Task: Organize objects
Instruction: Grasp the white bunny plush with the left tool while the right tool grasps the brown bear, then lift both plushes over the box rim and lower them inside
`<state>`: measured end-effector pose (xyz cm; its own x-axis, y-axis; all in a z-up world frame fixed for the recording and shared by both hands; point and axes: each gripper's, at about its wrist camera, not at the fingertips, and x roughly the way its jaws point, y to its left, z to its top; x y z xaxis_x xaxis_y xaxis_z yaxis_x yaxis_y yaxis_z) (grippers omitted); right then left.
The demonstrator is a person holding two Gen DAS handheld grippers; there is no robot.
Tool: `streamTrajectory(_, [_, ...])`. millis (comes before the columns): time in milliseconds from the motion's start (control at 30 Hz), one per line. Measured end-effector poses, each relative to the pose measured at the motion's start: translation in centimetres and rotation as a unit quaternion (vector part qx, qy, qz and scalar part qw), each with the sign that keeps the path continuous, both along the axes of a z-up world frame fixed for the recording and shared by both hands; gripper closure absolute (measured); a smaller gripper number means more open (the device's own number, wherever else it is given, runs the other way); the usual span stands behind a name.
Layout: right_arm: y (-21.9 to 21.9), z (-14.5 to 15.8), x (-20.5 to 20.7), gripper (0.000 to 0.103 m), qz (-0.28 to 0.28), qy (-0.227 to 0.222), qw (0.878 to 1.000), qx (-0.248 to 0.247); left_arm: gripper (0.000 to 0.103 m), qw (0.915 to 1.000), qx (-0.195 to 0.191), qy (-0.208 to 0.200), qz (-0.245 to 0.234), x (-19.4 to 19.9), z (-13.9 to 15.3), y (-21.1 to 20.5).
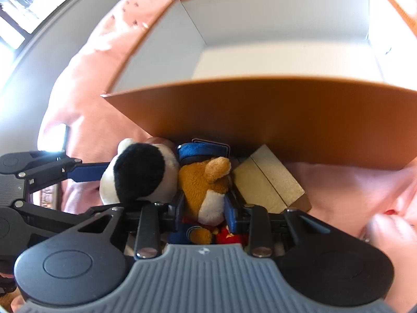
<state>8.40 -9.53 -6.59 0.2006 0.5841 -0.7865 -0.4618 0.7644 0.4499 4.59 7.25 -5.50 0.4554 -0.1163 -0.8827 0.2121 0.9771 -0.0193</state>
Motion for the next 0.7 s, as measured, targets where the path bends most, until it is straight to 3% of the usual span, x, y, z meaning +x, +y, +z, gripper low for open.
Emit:
streamTrajectory(200, [-1.6, 4.6, -1.3, 0.071, -0.010, -0.051, 0.998, 0.033, 0.038, 0.9975, -0.018, -0.067, 0.011, -2.6, 3.7, 0.5])
streamTrajectory(400, [-2.9, 9.1, -1.2, 0.071, -0.008, -0.081, 0.995, 0.063, 0.040, 0.9907, -0.009, -0.133, -0.025, -3.2, 8.2, -0.8])
streamTrajectory(600, [-4.1, 12.0, 1.9, 0.071, -0.015, -0.115, 0.990, 0.084, 0.040, 0.9846, -0.002, -0.164, -0.062, -0.4, 12.5, -1.0])
streamTrajectory(700, [-4.5, 13.8, 4.3, 0.071, -0.029, -0.148, 0.985, 0.088, 0.040, 0.9792, 0.023, -0.189, -0.070, 2.1, 14.2, -1.1])
